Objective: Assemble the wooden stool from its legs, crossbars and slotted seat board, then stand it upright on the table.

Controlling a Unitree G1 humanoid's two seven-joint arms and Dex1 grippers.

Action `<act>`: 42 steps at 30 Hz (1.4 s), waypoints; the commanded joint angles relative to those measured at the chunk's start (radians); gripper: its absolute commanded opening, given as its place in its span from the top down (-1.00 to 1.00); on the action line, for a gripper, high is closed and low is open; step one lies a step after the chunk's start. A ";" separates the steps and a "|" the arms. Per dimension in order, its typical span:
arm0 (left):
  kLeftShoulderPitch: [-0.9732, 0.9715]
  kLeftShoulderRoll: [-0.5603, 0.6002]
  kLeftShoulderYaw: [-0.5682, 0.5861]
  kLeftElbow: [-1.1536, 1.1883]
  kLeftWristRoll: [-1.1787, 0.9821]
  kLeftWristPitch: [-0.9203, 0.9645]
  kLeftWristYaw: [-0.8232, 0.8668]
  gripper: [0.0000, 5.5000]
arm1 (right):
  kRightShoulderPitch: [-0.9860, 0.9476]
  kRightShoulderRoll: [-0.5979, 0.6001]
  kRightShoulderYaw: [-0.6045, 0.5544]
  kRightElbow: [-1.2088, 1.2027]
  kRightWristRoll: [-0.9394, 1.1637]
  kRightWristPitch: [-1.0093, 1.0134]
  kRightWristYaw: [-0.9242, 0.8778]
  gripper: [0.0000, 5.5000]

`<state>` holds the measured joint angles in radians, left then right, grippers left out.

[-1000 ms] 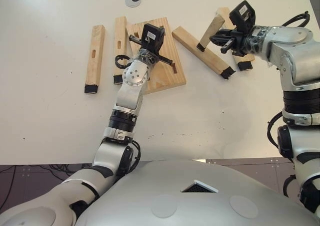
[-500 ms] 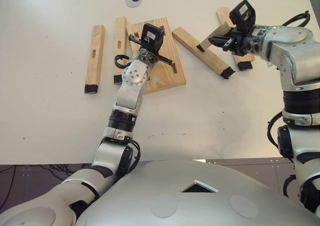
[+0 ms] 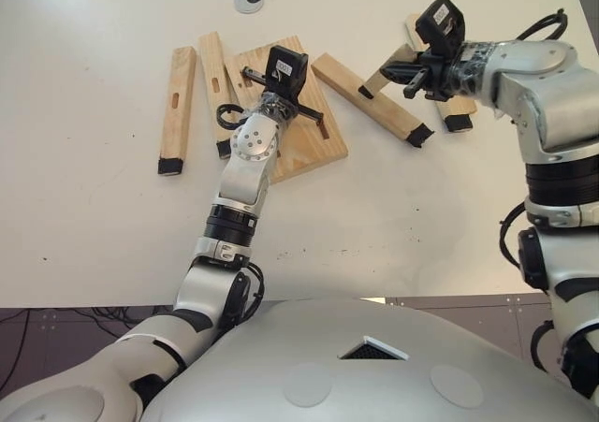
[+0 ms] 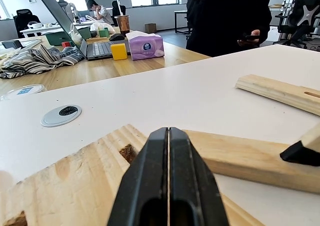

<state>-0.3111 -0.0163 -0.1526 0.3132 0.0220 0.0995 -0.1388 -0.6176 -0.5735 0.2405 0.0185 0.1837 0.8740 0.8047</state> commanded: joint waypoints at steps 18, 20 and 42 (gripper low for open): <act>0.019 -0.051 0.015 0.052 0.016 -0.067 0.083 1.00 | -0.218 -0.025 0.046 0.149 -0.071 -0.043 0.178 0.85; 0.022 -0.049 0.019 0.049 0.017 -0.066 0.084 1.00 | -0.151 -0.019 0.042 0.066 -0.040 0.030 0.167 0.85; 0.026 -0.061 0.008 0.046 0.031 -0.062 0.080 1.00 | -0.035 -0.034 0.128 0.135 -0.051 0.041 0.128 0.85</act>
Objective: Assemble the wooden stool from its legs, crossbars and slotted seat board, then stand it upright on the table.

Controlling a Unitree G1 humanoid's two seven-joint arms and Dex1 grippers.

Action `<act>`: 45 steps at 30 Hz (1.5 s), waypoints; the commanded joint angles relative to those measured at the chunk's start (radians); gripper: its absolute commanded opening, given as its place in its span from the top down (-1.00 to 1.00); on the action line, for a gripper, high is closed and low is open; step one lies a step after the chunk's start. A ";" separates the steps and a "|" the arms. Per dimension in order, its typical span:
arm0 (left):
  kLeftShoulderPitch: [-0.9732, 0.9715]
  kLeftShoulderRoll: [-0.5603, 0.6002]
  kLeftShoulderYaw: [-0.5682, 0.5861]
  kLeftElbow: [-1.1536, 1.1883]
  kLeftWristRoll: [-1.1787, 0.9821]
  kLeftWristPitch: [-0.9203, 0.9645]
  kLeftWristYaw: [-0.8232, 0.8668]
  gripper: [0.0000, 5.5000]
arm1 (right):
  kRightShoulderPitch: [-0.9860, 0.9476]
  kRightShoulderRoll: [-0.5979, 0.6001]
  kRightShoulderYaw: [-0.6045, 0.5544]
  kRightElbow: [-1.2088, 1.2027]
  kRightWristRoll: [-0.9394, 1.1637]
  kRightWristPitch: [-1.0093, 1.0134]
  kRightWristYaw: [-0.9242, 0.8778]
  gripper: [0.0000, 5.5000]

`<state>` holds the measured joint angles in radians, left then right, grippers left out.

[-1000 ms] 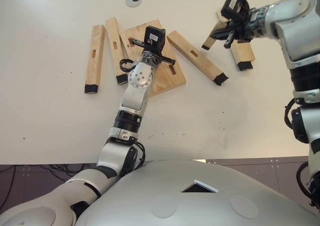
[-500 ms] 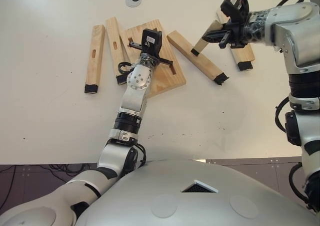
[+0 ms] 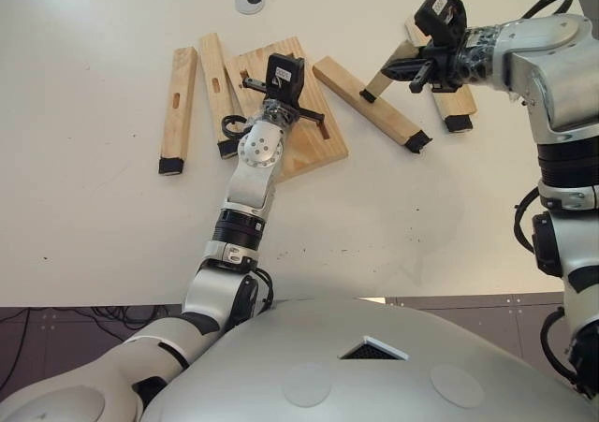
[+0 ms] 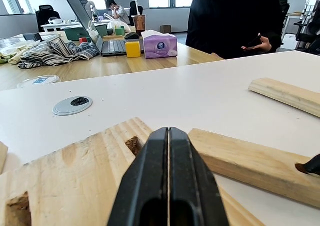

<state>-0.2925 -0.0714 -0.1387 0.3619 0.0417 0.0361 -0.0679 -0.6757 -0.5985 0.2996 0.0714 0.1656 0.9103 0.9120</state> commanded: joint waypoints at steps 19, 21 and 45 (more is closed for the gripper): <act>0.015 -0.022 -0.007 0.036 0.014 -0.038 0.058 1.00 | -0.188 0.016 0.057 0.298 -0.020 0.019 0.140 0.85; 0.015 -0.021 -0.009 0.035 0.014 -0.037 0.056 1.00 | -0.187 0.023 0.048 0.291 -0.017 0.023 0.132 0.85; 0.022 -0.017 -0.012 0.024 0.014 -0.026 0.048 1.00 | -0.127 0.013 0.091 0.266 -0.055 -0.029 0.123 0.85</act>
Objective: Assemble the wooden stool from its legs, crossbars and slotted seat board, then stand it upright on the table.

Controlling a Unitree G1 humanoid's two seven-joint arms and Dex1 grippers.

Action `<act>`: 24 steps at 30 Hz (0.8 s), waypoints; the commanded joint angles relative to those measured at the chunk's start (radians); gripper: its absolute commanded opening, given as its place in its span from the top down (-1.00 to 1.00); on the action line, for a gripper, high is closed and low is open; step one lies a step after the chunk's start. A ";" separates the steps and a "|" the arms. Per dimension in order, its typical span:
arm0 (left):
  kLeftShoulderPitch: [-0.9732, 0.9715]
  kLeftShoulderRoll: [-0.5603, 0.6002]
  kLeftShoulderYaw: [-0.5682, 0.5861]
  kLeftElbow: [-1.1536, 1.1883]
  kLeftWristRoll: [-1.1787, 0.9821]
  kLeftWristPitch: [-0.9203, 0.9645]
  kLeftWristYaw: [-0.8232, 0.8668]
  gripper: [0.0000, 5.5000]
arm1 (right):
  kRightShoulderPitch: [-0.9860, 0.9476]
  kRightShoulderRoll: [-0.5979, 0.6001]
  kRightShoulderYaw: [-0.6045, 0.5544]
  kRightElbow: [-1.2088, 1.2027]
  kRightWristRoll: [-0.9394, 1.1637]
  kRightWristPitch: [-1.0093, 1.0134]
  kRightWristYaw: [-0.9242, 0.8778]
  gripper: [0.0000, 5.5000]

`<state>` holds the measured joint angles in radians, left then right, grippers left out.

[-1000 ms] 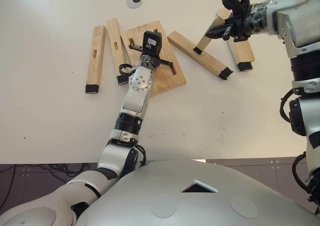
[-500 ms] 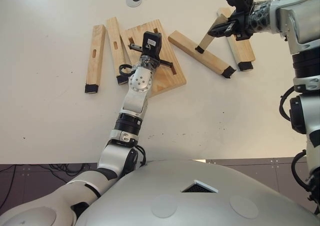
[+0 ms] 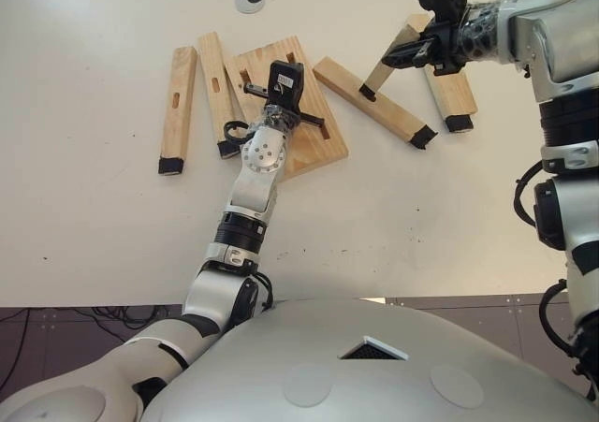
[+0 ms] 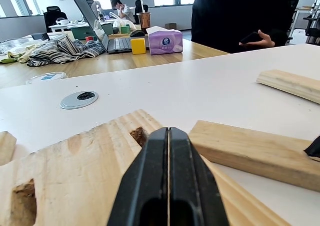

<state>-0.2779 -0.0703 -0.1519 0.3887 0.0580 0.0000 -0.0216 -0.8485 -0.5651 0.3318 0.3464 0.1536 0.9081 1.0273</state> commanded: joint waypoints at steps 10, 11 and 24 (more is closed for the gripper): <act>0.008 -0.022 0.004 -0.003 -0.003 0.006 0.011 1.00 | 0.011 -0.018 0.005 -0.002 -0.021 0.026 0.023 0.85; 0.007 -0.021 0.005 -0.002 -0.003 0.006 0.011 1.00 | 0.009 -0.017 0.003 -0.006 -0.020 0.032 0.024 0.85; 0.004 -0.024 0.004 0.004 0.000 0.002 0.015 1.00 | 0.046 -0.038 0.050 -0.027 -0.077 -0.014 0.017 0.85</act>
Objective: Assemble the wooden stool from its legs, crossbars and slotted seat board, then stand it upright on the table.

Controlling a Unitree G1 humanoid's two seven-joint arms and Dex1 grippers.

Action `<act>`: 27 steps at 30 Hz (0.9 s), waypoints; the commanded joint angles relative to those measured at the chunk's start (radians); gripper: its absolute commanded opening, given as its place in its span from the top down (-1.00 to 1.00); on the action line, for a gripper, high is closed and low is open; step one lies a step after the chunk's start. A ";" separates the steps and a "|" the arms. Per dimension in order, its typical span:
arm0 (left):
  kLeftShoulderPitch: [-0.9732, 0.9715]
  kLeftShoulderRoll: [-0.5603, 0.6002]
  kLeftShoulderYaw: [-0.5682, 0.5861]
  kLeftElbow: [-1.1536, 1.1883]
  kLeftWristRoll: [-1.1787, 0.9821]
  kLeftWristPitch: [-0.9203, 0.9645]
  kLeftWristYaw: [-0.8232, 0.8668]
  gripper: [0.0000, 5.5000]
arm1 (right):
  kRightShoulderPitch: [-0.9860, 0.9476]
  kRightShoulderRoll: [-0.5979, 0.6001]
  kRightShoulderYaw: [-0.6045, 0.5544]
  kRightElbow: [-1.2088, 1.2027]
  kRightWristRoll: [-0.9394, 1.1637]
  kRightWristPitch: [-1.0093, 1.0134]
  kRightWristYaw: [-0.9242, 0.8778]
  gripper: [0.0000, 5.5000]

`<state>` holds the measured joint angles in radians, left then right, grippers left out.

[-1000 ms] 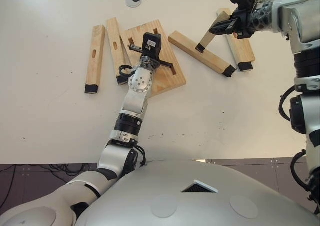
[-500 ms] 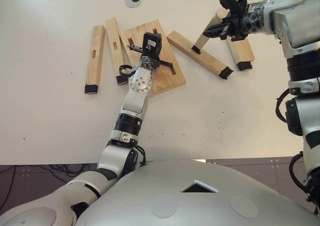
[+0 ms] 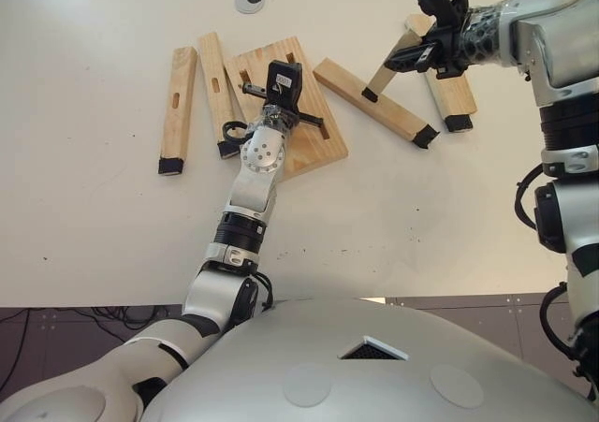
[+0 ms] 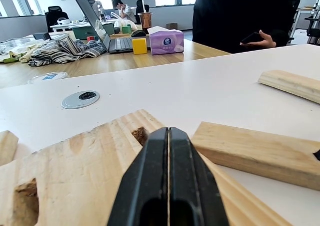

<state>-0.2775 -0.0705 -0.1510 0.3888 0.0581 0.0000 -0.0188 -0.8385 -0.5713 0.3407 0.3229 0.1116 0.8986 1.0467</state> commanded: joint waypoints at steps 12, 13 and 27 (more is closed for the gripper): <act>0.003 -0.043 -0.005 0.025 0.001 -0.019 0.049 1.00 | 0.049 -0.088 0.143 0.016 -0.088 -0.055 0.062 0.85; 0.003 -0.047 -0.006 0.030 0.002 -0.023 0.054 1.00 | 0.042 -0.089 0.158 0.012 -0.095 -0.061 0.072 0.85; 0.000 -0.056 0.009 0.064 -0.009 -0.053 0.107 1.00 | 0.032 -0.104 0.301 0.074 -0.202 -0.212 0.167 0.85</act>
<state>-0.2775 -0.0719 -0.1511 0.4368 0.0572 -0.0487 0.0746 -0.8737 -0.6783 0.5627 0.3236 -0.0315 0.6917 1.1970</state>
